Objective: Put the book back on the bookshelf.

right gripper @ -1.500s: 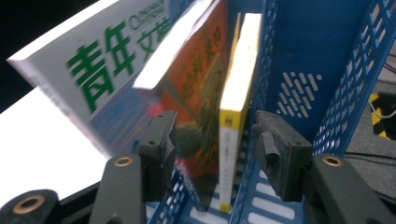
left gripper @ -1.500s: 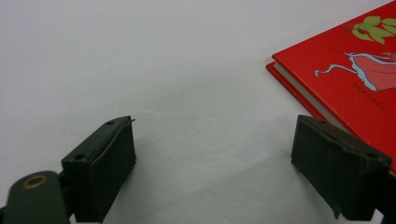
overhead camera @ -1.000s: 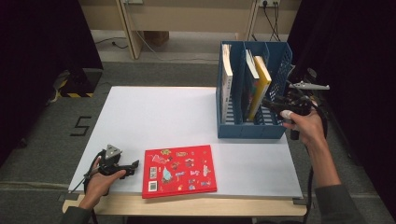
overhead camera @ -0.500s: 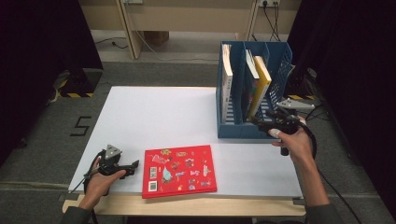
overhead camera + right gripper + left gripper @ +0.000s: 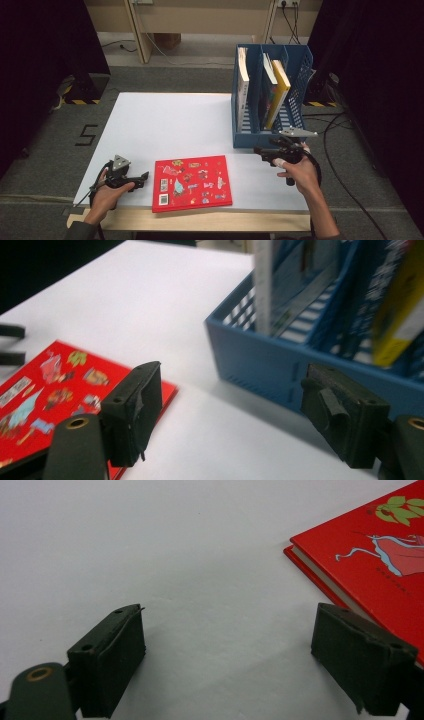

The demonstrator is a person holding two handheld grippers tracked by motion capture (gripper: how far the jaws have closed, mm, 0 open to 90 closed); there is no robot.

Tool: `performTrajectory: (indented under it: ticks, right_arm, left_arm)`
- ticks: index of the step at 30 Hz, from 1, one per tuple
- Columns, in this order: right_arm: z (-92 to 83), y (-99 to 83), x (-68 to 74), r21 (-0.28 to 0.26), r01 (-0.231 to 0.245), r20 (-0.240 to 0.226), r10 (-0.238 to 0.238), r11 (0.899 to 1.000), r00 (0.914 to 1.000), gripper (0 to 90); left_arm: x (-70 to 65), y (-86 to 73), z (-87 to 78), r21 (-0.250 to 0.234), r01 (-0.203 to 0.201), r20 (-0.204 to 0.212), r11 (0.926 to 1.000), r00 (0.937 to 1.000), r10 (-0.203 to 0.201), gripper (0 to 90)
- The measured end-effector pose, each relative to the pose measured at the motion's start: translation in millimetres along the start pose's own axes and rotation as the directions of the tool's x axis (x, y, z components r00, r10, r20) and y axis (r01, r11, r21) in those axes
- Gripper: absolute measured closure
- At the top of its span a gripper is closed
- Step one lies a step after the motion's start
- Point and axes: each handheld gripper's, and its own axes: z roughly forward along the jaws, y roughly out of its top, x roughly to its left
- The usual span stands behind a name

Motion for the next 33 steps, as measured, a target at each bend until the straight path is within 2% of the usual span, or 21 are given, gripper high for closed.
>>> performTrajectory:
  ticks: [4, 6, 11, 27, 33]
  right_arm:
    - [11.4, -10.0, 9.4, 0.027, 0.018, -0.003, -0.018, 0.999, 0.9998, 23.9]
    - [19.4, -16.5, 14.9, 0.059, 0.028, -0.03, -0.026, 0.998, 0.9992, 23.2]
    - [35.0, -26.4, 23.7, 0.098, 0.041, -0.057, -0.035, 0.994, 0.9978, 23.0]
    - [55.5, -44.4, 40.5, 0.169, 0.07, -0.108, -0.052, 0.983, 0.9928, 21.6]
    - [60.6, -49.4, 49.9, 0.187, 0.085, -0.131, -0.061, 0.979, 0.9895, 21.6]
  left_arm:
    - [0.1, -0.2, -0.4, -0.001, -0.005, 0.003, 1.0, 1.0, 0.005, 13.3]
    - [0.2, -0.4, -0.5, 0.0, -0.007, 0.003, 1.0, 1.0, 0.007, 13.3]
    - [-0.5, -0.5, -1.2, 0.0, -0.008, 0.004, 1.0, 1.0, 0.008, 14.1]
    - [-1.4, -1.8, -3.8, 0.005, -0.018, 0.017, 0.9998, 0.9997, 0.018, 14.3]
    - [-8.6, -4.1, -8.3, 0.018, -0.045, 0.051, 0.9988, 0.9978, 0.044, 14.3]
